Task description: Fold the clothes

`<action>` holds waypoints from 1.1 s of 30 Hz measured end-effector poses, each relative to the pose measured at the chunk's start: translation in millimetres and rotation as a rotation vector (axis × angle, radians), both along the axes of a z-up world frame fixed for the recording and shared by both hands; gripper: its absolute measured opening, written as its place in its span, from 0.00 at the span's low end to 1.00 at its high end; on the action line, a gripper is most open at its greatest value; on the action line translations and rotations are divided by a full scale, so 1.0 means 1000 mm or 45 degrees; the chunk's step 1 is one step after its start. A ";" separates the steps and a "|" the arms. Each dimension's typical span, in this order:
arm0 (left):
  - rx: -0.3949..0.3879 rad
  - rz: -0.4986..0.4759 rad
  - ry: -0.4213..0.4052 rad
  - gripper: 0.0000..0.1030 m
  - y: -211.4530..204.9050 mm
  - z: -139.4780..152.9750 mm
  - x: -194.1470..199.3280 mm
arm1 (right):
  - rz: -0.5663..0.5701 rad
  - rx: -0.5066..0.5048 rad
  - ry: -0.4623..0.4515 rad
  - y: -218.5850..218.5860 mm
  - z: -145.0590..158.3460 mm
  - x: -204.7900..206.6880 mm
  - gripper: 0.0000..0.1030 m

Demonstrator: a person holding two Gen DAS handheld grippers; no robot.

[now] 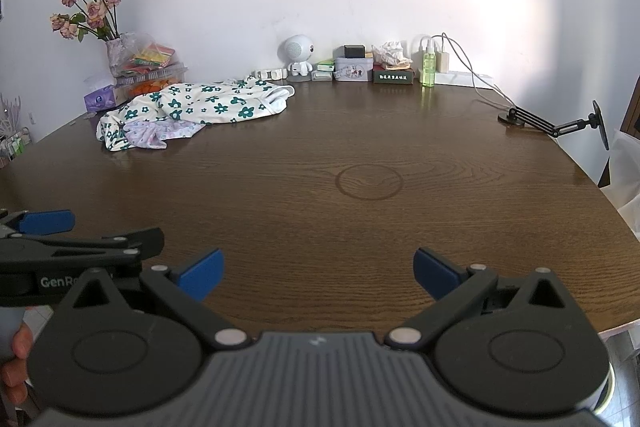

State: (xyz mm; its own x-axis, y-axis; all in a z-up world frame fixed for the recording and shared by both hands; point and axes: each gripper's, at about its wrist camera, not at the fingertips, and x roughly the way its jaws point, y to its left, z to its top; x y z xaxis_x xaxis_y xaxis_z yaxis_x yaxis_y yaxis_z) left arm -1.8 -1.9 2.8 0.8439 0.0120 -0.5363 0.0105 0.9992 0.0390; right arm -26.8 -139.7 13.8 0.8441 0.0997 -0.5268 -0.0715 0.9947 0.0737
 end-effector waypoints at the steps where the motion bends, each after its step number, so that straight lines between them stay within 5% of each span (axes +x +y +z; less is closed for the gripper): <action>1: 0.000 0.000 0.000 0.98 0.000 0.000 0.000 | 0.000 0.000 -0.001 0.000 0.000 0.000 1.00; 33: -0.001 -0.005 -0.003 0.99 0.002 0.002 0.001 | 0.001 0.006 -0.007 -0.001 0.002 0.000 1.00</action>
State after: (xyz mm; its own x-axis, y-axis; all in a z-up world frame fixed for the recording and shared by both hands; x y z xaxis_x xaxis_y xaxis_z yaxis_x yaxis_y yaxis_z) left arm -0.6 0.2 4.3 0.8453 0.0079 -0.5342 0.0147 0.9992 0.0381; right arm -26.6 -140.7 16.2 0.8471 0.1027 -0.5214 -0.0725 0.9943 0.0781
